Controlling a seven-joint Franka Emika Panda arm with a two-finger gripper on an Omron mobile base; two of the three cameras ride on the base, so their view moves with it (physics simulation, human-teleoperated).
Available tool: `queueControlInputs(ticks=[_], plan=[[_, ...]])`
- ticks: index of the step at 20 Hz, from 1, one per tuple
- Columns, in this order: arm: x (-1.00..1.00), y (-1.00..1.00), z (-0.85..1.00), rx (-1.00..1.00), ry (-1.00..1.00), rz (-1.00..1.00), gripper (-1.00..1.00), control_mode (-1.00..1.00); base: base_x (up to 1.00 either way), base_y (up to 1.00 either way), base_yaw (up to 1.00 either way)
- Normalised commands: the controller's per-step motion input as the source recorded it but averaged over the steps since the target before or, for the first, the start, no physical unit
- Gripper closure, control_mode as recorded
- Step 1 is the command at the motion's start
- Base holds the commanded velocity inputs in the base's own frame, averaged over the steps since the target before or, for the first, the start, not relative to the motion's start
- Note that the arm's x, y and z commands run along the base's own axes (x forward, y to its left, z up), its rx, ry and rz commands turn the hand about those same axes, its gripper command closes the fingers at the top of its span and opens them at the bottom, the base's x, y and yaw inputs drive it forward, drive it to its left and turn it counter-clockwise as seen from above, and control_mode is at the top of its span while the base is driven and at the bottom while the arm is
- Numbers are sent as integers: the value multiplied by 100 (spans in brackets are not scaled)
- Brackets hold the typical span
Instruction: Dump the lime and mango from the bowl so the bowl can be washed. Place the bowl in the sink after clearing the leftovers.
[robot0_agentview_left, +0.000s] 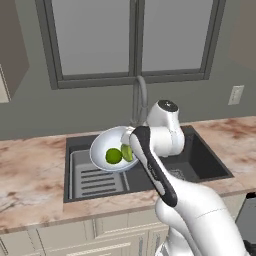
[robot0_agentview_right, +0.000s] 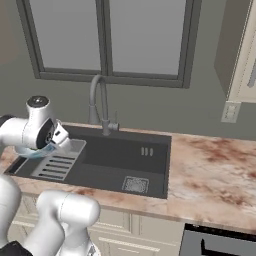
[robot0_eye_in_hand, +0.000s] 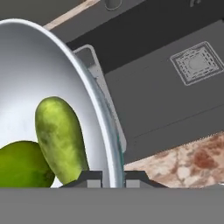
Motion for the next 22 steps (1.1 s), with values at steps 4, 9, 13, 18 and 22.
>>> queueControlInputs(ticks=[4, 9, 13, 18, 22], plan=[[32, -1, -31, -22, 10, 0, 100, -100, 0, 0, 0], [8, -11, -19, -14, 1, 0, 100, -100, 0, 0, 0], [5, 1, -4, -9, 0, 0, 100, -100, 0, 0, 0], [38, -4, -14, -15, -5, -4, 100, -100, 0, 0, 0], [39, 4, -17, -18, -6, -5, 100, -100, 0, 0, 0]])
